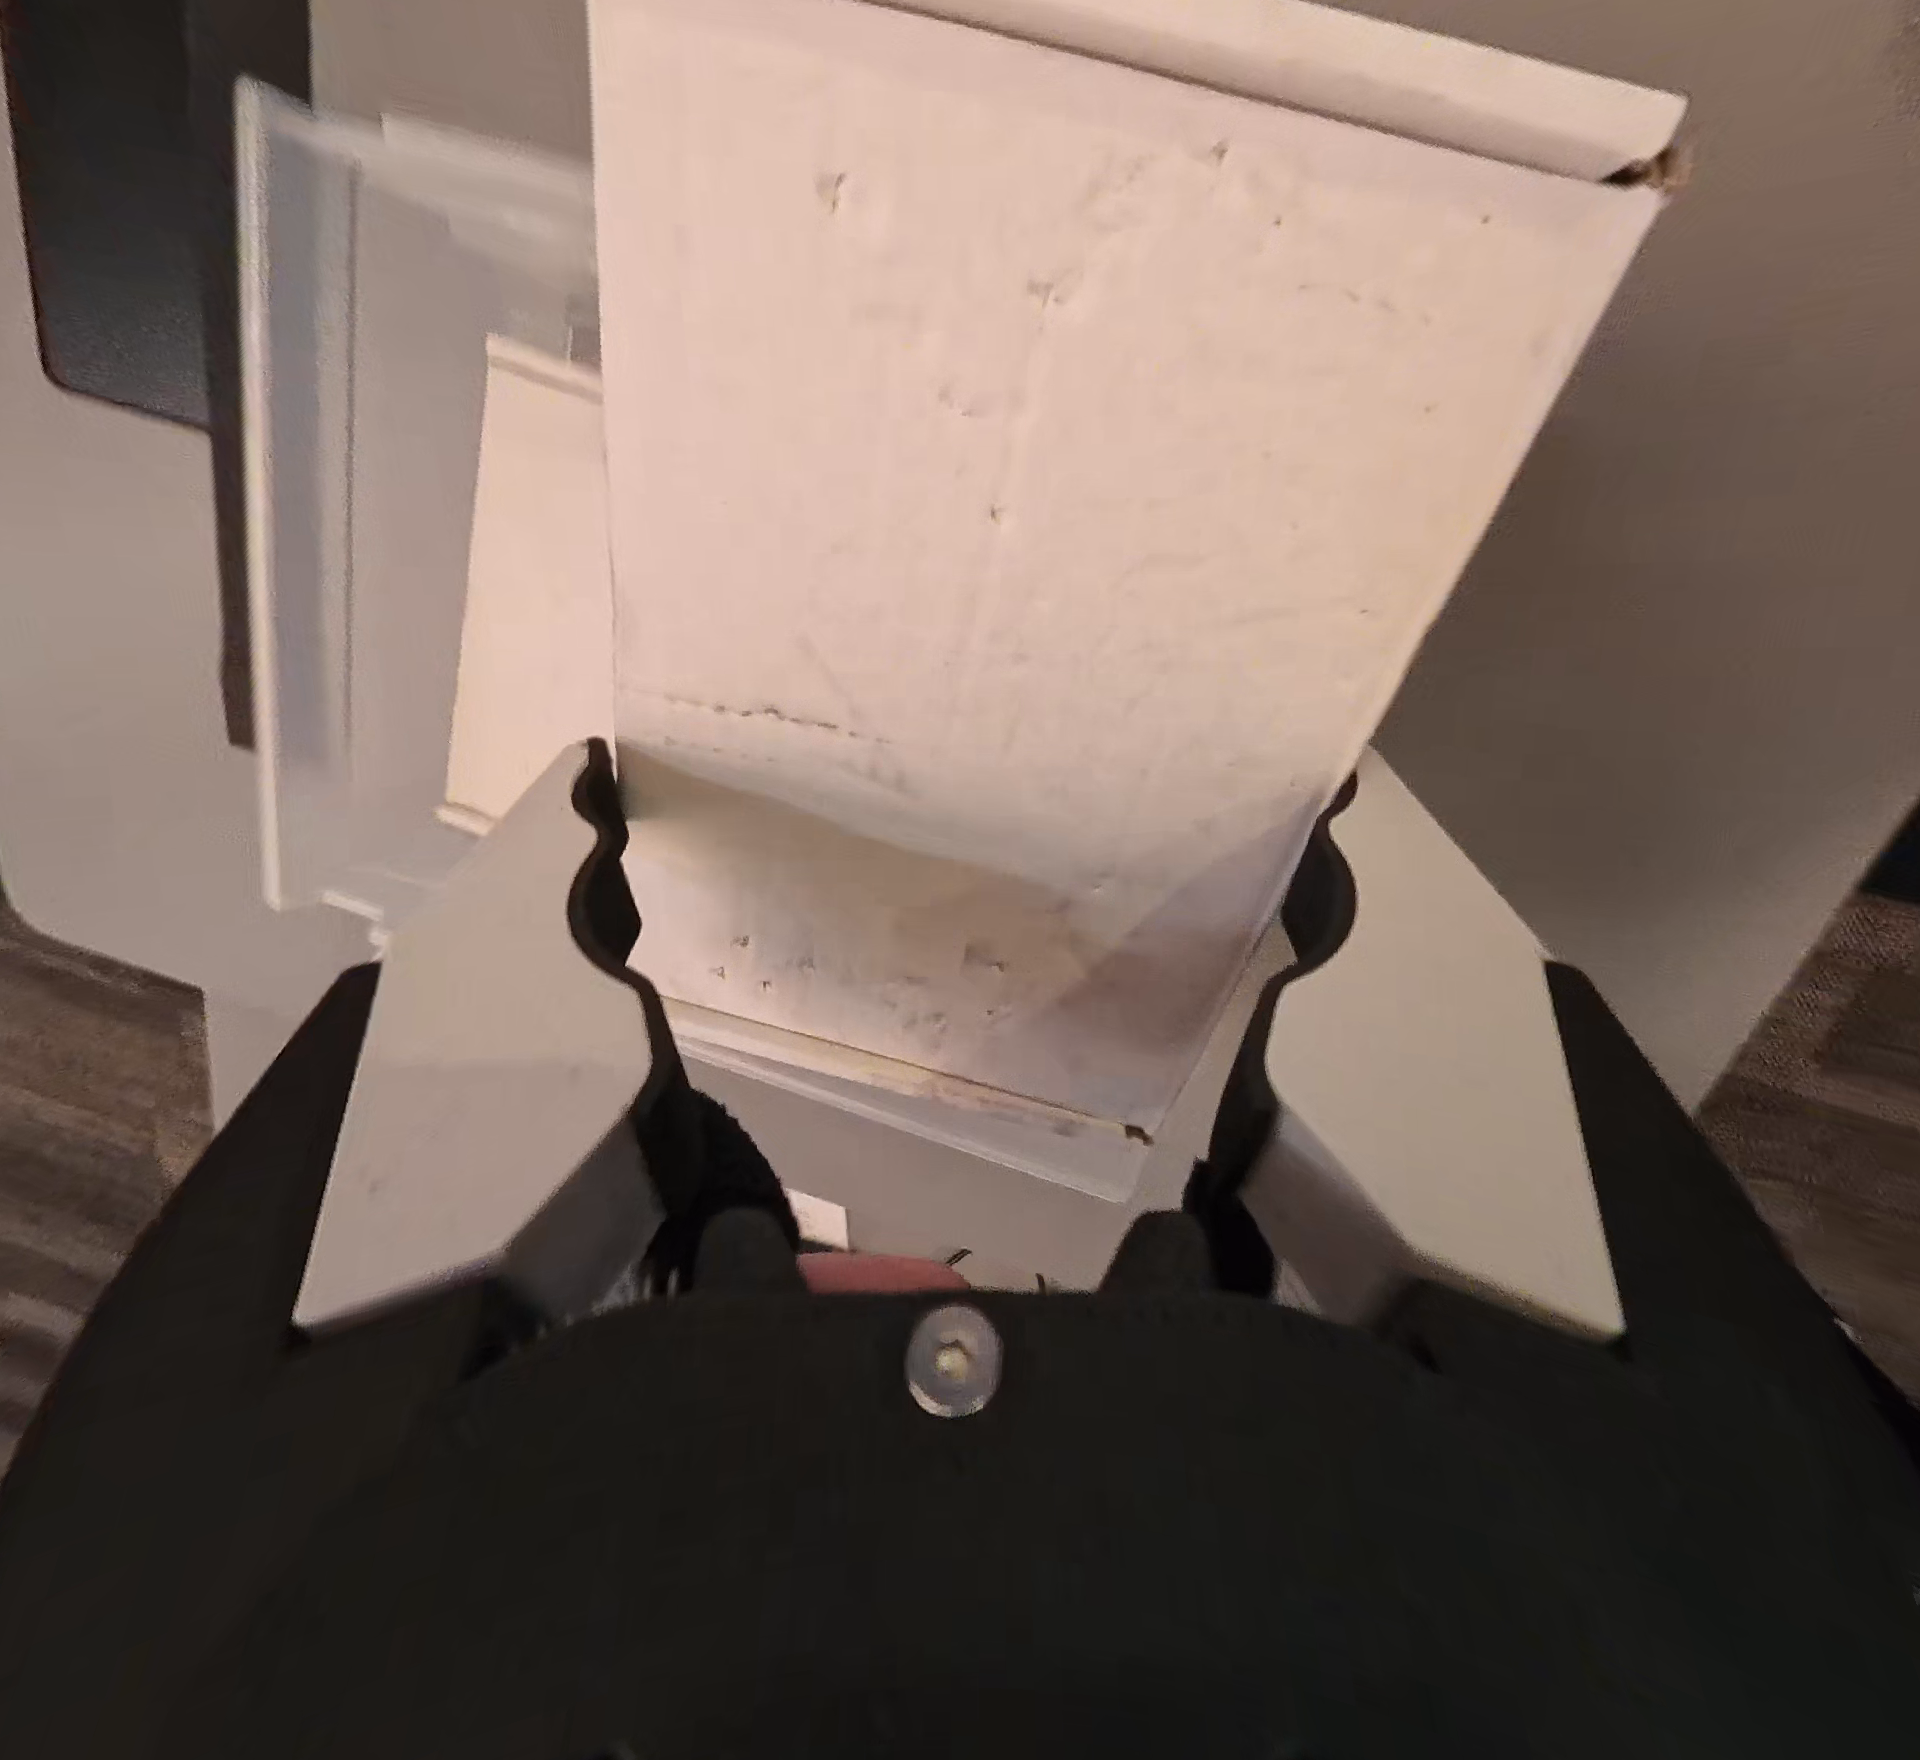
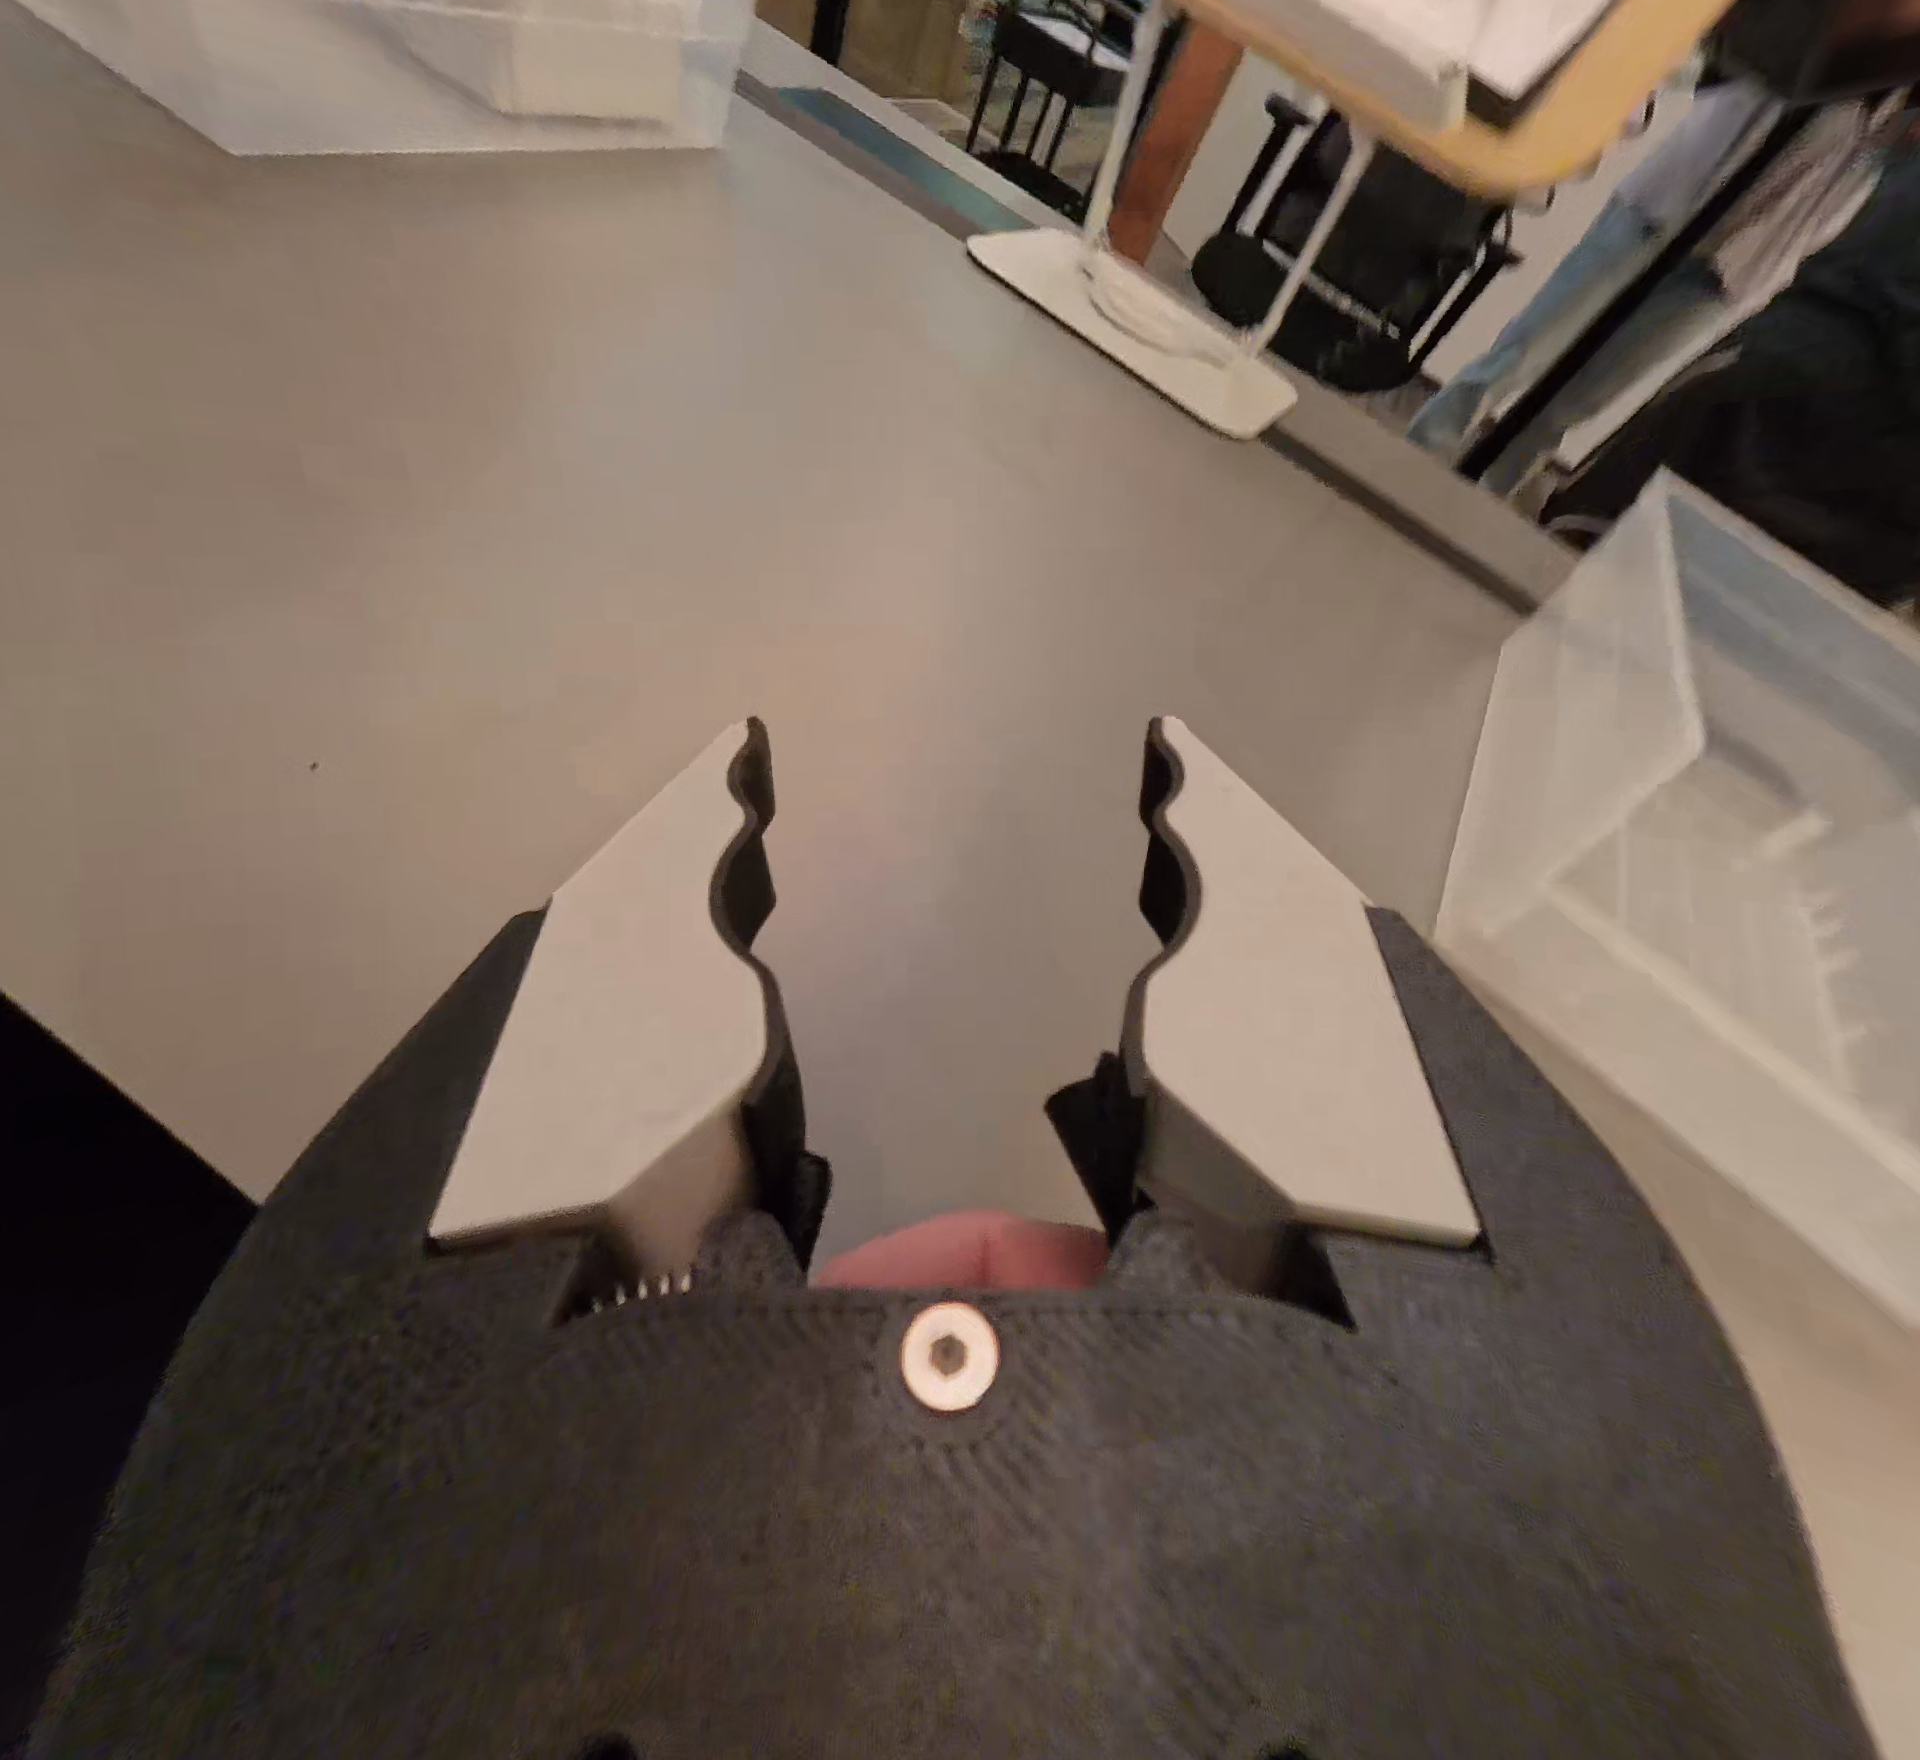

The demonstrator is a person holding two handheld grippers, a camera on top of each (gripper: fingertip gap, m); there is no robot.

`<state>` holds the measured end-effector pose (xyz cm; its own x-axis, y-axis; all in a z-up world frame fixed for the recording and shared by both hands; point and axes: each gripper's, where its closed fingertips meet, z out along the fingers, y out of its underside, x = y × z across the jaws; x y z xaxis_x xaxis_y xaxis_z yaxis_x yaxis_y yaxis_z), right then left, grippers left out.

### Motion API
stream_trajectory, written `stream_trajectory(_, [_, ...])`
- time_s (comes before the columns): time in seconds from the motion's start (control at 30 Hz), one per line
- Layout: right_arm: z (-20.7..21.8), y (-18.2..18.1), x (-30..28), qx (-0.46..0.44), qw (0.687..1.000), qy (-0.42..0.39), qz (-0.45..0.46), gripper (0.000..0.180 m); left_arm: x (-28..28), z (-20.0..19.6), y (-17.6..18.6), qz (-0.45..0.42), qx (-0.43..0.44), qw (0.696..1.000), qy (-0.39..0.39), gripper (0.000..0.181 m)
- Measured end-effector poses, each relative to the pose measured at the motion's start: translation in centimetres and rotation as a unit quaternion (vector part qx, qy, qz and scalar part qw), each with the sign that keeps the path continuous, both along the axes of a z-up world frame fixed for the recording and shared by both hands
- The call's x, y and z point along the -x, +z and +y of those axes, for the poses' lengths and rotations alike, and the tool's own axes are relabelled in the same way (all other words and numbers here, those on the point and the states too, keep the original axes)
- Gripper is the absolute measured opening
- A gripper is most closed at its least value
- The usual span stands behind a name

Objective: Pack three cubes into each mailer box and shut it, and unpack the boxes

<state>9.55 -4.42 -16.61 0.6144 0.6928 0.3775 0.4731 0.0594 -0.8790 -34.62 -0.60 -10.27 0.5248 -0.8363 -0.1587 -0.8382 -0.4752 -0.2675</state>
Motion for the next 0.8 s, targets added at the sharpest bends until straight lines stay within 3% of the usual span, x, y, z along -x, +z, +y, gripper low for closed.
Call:
stream_trajectory(0.2, [-0.8, 4.5, 7.3, -0.156, 0.981, 0.066, -0.092, 0.081, -8.9, 0.7, 2.8, -0.023, 0.024, 0.996, -0.087, 0.127])
stream_trajectory(0.43, [-0.7, 6.6, 14.0, -0.310, 0.924, 0.122, -0.190, 0.085, -19.8, -0.2, -1.4, -0.008, 0.115, 0.974, -0.195, 0.128])
stream_trajectory(0.6, [0.6, 4.3, 14.5, -0.311, 0.909, 0.152, -0.233, 0.103, -25.4, -2.8, -4.6, -0.012, 0.175, 0.949, -0.263, 0.127])
stream_trajectory(0.67, [0.3, 3.9, 14.4, -0.318, 0.905, 0.161, -0.232, 0.098, -26.7, -4.1, -5.6, -0.009, 0.200, 0.937, -0.287, 0.128])
stream_trajectory(0.73, [-0.2, 3.1, 14.1, -0.314, 0.902, 0.179, -0.238, 0.079, -27.5, -4.9, -6.6, 0.005, 0.214, 0.929, -0.302, 0.128])
stream_trajectory(0.8, [-0.5, 2.0, 13.8, -0.293, 0.902, 0.202, -0.245, 0.078, -27.8, -5.3, -7.5, 0.010, 0.229, 0.925, -0.302, 0.126])
